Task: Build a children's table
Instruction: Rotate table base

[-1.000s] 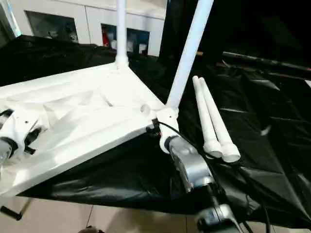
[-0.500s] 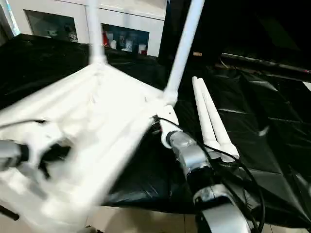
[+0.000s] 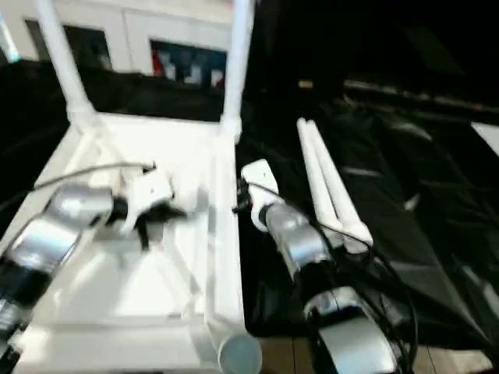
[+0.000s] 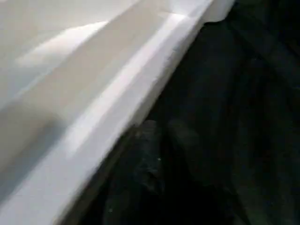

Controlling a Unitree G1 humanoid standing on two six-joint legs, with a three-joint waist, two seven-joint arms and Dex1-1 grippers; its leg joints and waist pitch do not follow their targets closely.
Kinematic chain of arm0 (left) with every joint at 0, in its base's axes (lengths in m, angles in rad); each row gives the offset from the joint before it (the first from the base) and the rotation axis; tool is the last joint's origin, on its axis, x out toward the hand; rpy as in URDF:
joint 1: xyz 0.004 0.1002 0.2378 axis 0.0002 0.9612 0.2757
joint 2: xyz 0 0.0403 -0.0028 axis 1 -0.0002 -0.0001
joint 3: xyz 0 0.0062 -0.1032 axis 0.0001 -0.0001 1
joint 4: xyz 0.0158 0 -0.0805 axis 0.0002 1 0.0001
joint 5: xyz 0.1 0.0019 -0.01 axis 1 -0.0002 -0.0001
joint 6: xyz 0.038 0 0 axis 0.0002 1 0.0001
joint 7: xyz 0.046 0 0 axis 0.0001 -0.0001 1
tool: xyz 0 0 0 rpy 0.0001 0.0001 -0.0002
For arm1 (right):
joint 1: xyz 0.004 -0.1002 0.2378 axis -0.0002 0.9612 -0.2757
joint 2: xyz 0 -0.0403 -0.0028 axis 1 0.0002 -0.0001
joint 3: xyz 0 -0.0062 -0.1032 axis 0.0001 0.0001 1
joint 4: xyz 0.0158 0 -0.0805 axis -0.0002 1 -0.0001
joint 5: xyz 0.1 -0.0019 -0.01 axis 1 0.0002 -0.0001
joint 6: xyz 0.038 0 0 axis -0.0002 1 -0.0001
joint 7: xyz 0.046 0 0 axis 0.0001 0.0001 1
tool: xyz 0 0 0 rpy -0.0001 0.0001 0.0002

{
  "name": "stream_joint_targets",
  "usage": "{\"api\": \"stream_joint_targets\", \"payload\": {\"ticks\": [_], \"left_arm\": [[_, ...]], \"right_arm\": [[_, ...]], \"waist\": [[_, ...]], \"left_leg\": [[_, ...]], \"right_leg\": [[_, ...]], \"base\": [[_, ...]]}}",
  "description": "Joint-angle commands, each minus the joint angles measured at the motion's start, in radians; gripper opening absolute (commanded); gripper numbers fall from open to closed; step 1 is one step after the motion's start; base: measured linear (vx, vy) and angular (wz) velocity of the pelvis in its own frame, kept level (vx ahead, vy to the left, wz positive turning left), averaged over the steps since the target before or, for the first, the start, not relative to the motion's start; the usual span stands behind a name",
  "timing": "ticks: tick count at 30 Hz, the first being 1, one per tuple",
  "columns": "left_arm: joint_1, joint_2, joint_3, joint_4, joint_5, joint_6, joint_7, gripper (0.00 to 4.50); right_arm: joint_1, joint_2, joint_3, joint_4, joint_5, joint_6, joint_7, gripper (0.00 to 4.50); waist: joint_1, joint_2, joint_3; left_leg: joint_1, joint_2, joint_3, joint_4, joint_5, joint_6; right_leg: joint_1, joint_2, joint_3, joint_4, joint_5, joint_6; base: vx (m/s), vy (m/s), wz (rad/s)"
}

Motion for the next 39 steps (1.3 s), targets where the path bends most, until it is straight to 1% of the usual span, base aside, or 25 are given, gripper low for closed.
{"api": "stream_joint_targets", "payload": {"ticks": [1,2,5,6,7,8,9,11,12,13,15,16,18,19,20,21,22,23,27,30,33,36,37,38,39], "left_arm": [[-0.039,0.009,-0.038,0.124,0.075,-0.031,0.085,0.0],[-0.05,0.009,-0.044,0.151,0.085,-0.037,0.1,0.0],[-0.075,0.008,-0.053,0.207,0.107,-0.059,0.127,0.0],[-0.08,0.004,-0.031,0.195,0.085,-0.062,0.111,0.0],[-0.09,-0.009,0.004,0.188,0.045,-0.071,0.074,0.0],[-0.09,-0.009,0.005,0.188,0.045,-0.071,0.074,0.0],[-0.085,-0.012,0.028,0.154,0.001,-0.068,0.015,0.0],[-0.084,-0.012,0.032,0.147,-0.012,-0.073,-0.003,0.0],[-0.053,0.014,0.039,0.058,-0.082,-0.054,-0.102,0.0],[-0.024,0.043,0.039,-0.021,-0.14,-0.045,-0.185,0.0],[0.024,0.098,0.041,-0.151,-0.221,0.002,-0.299,0.0],[0.041,0.124,0.043,-0.198,-0.241,0.026,-0.33,0.0],[0.089,0.191,0.048,-0.301,-0.276,0.078,-0.396,0.0],[0.089,0.191,0.048,-0.301,-0.276,0.078,-0.396,0.0],[0.113,0.226,0.049,-0.342,-0.283,0.095,-0.423,0.0],[0.15,0.278,0.045,-0.394,-0.284,0.12,-0.464,0.0],[0.161,0.294,0.041,-0.409,-0.285,0.129,-0.476,0.0],[0.179,0.315,0.036,-0.433,-0.285,0.141,-0.49,0.0],[0.22,0.353,0.007,-0.485,-0.276,0.165,-0.507,0.0],[0.237,0.348,-0.037,-0.49,-0.215,0.163,-0.454,0.0],[0.174,0.277,-0.063,-0.346,-0.068,0.125,-0.26,0.0],[0.125,0.253,-0.082,-0.261,0.007,0.132,-0.164,0.0],[0.109,0.248,-0.087,-0.239,0.024,0.142,-0.135,0.0],[0.094,0.237,-0.084,-0.217,0.033,0.152,-0.102,0.0],[0.081,0.226,-0.082,-0.197,0.039,0.161,-0.072,0.0]], "right_arm": [[0.005,-0.024,-0.023,-0.059,-0.007,0.003,-0.009,0.11],[0.007,-0.028,-0.026,-0.072,-0.007,0.006,-0.011,0.03],[0.013,-0.036,-0.033,-0.097,-0.005,0.01,-0.016,0.03],[0.023,-0.047,-0.04,-0.137,-0.002,0.02,-0.017,0.03],[0.034,-0.06,-0.049,-0.177,0.002,0.029,-0.014,0.03],[0.034,-0.06,-0.049,-0.177,0.002,0.029,-0.014,0.03],[0.045,-0.07,-0.055,-0.207,0.006,0.035,-0.009,0.03],[0.048,-0.074,-0.057,-0.215,0.007,0.037,-0.007,0.03],[0.065,-0.088,-0.058,-0.252,0.01,0.047,0.01,0.03],[0.082,-0.102,-0.056,-0.287,0.012,0.056,0.031,0.03],[0.113,-0.13,-0.055,-0.353,0.033,0.077,0.091,0.03],[0.13,-0.147,-0.051,-0.397,0.059,0.096,0.142,0.03],[0.185,-0.218,-0.026,-0.537,0.144,0.147,0.308,0.03],[0.185,-0.218,-0.026,-0.537,0.144,0.147,0.308,0.03],[0.216,-0.272,-0.004,-0.615,0.182,0.165,0.401,0.03],[0.26,-0.359,0.028,-0.72,0.234,0.197,0.531,0.03],[0.27,-0.385,0.036,-0.746,0.247,0.209,0.565,0.03],[0.283,-0.417,0.045,-0.778,0.262,0.226,0.605,0.03],[0.303,-0.479,0.064,-0.841,0.292,0.268,0.686,0.03],[0.307,-0.507,0.076,-0.878,0.301,0.304,0.722,0.03],[0.31,-0.528,0.091,-0.914,0.313,0.328,0.733,0.03],[0.315,-0.54,0.099,-0.937,0.31,0.343,0.745,0.03],[0.317,-0.543,0.1,-0.942,0.307,0.345,0.748,0.03],[0.318,-0.544,0.101,-0.944,0.304,0.346,0.748,0.03],[0.318,-0.546,0.101,-0.946,0.302,0.347,0.747,0.03]], "waist": [[0.007,0.042,-0.075],[0.006,0.037,-0.074],[0.004,0.037,-0.071],[0.004,0.043,-0.069],[0.005,0.042,-0.07],[0.008,0.038,-0.069],[0.01,0.038,-0.069],[0.013,0.042,-0.069],[0.018,0.041,-0.071],[0.021,0.042,-0.069],[0.024,0.045,-0.07],[0.024,0.044,-0.067],[0.033,0.048,-0.063],[0.035,0.047,-0.061],[0.034,0.044,-0.059],[0.042,0.047,-0.057],[0.044,0.046,-0.055],[0.042,0.047,-0.05],[0.044,0.044,-0.047],[0.045,0.042,-0.048],[0.051,0.04,-0.05],[0.054,0.038,-0.053],[0.055,0.039,-0.053],[0.057,0.041,-0.054],[0.056,0.039,-0.054]], "left_leg": [[0.018,0.049,-0.031,-0.073,-0.235,-0.069],[0.019,0.048,-0.03,-0.072,-0.245,-0.064],[0.018,0.05,-0.031,-0.072,-0.265,-0.062],[0.021,0.052,-0.032,-0.074,-0.284,-0.064],[0.021,0.053,-0.032,-0.073,-0.286,-0.064],[0.02,0.052,-0.031,-0.072,-0.281,-0.061],[0.021,0.053,-0.031,-0.072,-0.276,-0.058],[0.022,0.055,-0.029,-0.072,-0.269,-0.058],[0.021,0.057,-0.031,-0.072,-0.256,-0.059],[0.021,0.059,-0.03,-0.074,-0.248,-0.057],[0.023,0.061,-0.025,-0.074,-0.229,-0.049],[0.023,0.058,-0.022,-0.074,-0.228,-0.046],[0.024,0.06,-0.024,-0.076,-0.258,-0.037],[0.024,0.061,-0.024,-0.079,-0.273,-0.036],[0.026,0.06,-0.023,-0.079,-0.277,-0.036],[0.027,0.064,-0.026,-0.079,-0.295,-0.032],[0.027,0.067,-0.026,-0.08,-0.296,-0.028],[0.028,0.062,-0.025,-0.083,-0.321,-0.027],[0.031,0.062,-0.032,-0.083,-0.364,-0.048],[0.034,0.062,-0.033,-0.082,-0.372,-0.051],[0.039,0.059,-0.032,-0.075,-0.366,-0.051],[0.029,0.06,-0.039,-0.078,-0.348,-0.048],[0.029,0.06,-0.039,-0.079,-0.348,-0.05],[0.034,0.059,-0.037,-0.075,-0.359,-0.051],[0.032,0.058,-0.038,-0.074,-0.36,-0.05]], "right_leg": [[0.049,-0.062,0.052,-0.055,-0.084,-0.189],[0.049,-0.061,0.052,-0.058,-0.098,-0.188],[0.049,-0.067,0.053,-0.064,-0.168,-0.184],[0.047,-0.067,0.053,-0.07,-0.201,-0.183],[0.047,-0.067,0.053,-0.07,-0.205,-0.183],[0.048,-0.068,0.054,-0.07,-0.214,-0.184],[0.046,-0.069,0.054,-0.071,-0.217,-0.189],[0.043,-0.067,0.053,-0.068,-0.199,-0.197],[0.048,-0.073,0.053,-0.062,-0.177,-0.206],[0.047,-0.073,0.053,-0.062,-0.167,-0.21],[0.047,-0.065,0.053,-0.052,-0.099,-0.227],[0.044,-0.062,0.053,-0.055,-0.097,-0.226],[0.046,-0.064,0.054,-0.059,-0.146,-0.213],[0.05,-0.062,0.053,-0.061,-0.166,-0.203],[0.043,-0.06,0.055,-0.064,-0.194,-0.195],[0.052,-0.062,0.055,-0.066,-0.225,-0.179],[0.048,-0.062,0.057,-0.067,-0.235,-0.168],[0.04,-0.059,0.056,-0.074,-0.295,-0.158],[0.034,-0.069,0.056,-0.088,-0.433,-0.143],[0.031,-0.068,0.057,-0.092,-0.467,-0.126],[0.027,-0.068,0.056,-0.098,-0.492,-0.101],[0.035,-0.071,0.052,-0.098,-0.493,-0.083],[0.034,-0.069,0.051,-0.097,-0.488,-0.084],[0.029,-0.068,0.052,-0.096,-0.478,-0.087],[0.031,-0.07,0.05,-0.097,-0.479,-0.09]], "base": [[0.0,0.0,0.0],[0.0,0.0,0.0],[0.0,0.0,0.0],[0.0,0.0,0.0],[0.0,0.0,0.0],[0.0,0.0,0.0],[0.0,0.0,0.0],[0.0,0.0,0.0],[0.0,0.0,0.0],[0.0,0.0,0.0],[0.0,0.0,0.0],[0.0,0.0,0.0],[0.0,0.0,0.0],[0.0,0.0,0.0],[0.0,0.0,0.0],[0.0,0.0,0.0],[0.0,0.0,0.0],[0.0,0.0,0.0],[0.0,0.0,0.0],[0.0,0.0,0.0],[0.0,0.0,0.0],[0.0,0.0,0.0],[0.0,0.0,0.0],[0.0,0.0,0.0],[0.0,0.0,0.0]]}}
